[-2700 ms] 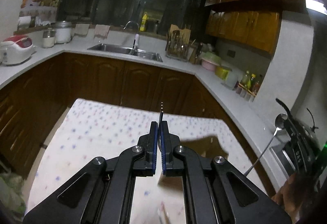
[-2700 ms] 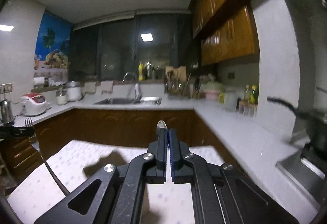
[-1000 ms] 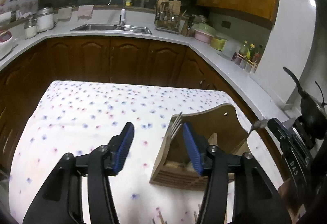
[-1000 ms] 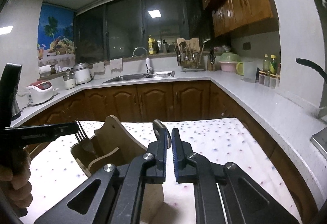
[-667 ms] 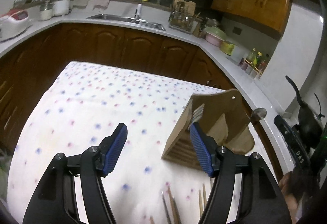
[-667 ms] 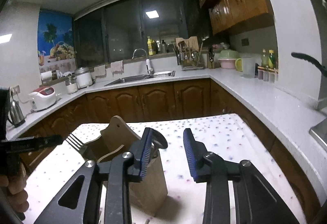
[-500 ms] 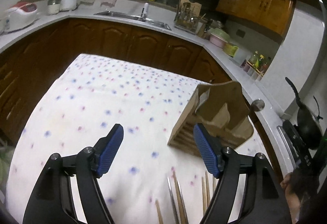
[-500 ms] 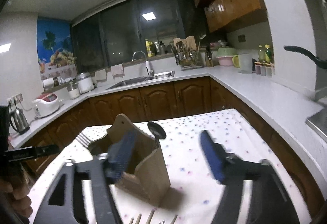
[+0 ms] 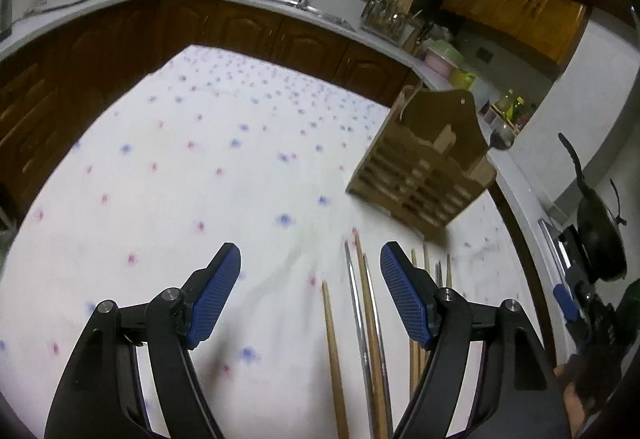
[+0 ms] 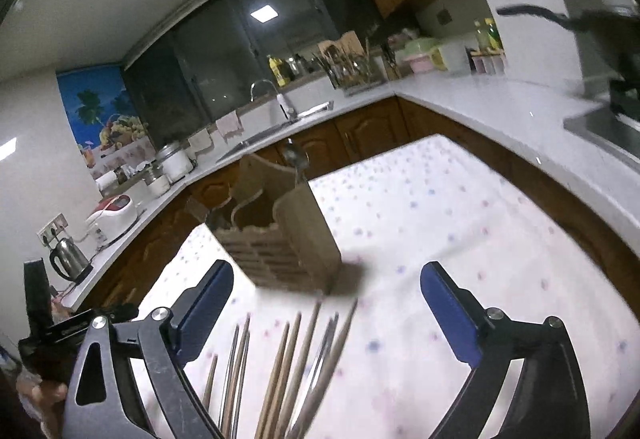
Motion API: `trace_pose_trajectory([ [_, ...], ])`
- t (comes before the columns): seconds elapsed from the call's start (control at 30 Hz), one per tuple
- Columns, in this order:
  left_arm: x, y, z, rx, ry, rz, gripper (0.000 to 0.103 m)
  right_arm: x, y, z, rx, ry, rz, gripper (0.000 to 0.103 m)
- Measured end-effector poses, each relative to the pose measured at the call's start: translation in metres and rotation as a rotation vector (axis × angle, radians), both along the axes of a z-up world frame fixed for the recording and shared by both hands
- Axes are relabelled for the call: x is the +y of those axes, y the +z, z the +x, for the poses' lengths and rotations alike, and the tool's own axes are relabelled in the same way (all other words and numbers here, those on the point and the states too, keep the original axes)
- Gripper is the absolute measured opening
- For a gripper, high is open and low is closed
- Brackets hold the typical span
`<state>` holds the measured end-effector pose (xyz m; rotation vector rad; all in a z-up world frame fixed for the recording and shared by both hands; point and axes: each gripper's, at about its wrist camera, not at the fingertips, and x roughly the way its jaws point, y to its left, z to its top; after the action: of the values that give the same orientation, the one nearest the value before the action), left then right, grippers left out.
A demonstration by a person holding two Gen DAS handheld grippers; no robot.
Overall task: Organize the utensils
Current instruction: 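Grasp a bamboo chopstick with the left tool while the right tool grasps another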
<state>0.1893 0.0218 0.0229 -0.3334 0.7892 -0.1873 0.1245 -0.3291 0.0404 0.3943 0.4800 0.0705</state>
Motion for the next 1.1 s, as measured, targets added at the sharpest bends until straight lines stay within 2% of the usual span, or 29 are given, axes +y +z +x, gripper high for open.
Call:
trace_pose_trajectory([
  [0.33, -0.002, -0.021, -0.021, 0.05, -0.005, 0.038, 0.074, 0.008, -0.025, -0.028, 0.08, 0.019, 0.008, 0.096],
  [0.8, -0.025, -0.037, -0.02, 0.117, -0.046, 0.136, 0.074, 0.024, -0.038, -0.014, 0.143, 0.064, -0.021, 0.094],
  [0.87, -0.03, -0.04, -0.017, 0.129, -0.056, 0.149, 0.074, 0.025, -0.04, -0.01, 0.159, 0.063, -0.037, 0.091],
  [0.9, -0.032, -0.042, -0.015, 0.136, -0.064, 0.151, 0.074, 0.026, -0.041, -0.007, 0.17, 0.063, -0.046, 0.084],
  [0.93, -0.035, -0.044, -0.013, 0.146, -0.074, 0.153, 0.074, 0.027, -0.042, -0.004, 0.183, 0.062, -0.054, 0.072],
  [1.03, -0.04, -0.05, -0.008, 0.165, -0.092, 0.16, 0.073, 0.03, -0.048, 0.011, 0.23, 0.073, -0.072, 0.053],
  [1.1, -0.045, -0.052, -0.004, 0.176, -0.108, 0.165, 0.067, 0.03, -0.052, 0.021, 0.257, 0.078, -0.079, 0.046],
])
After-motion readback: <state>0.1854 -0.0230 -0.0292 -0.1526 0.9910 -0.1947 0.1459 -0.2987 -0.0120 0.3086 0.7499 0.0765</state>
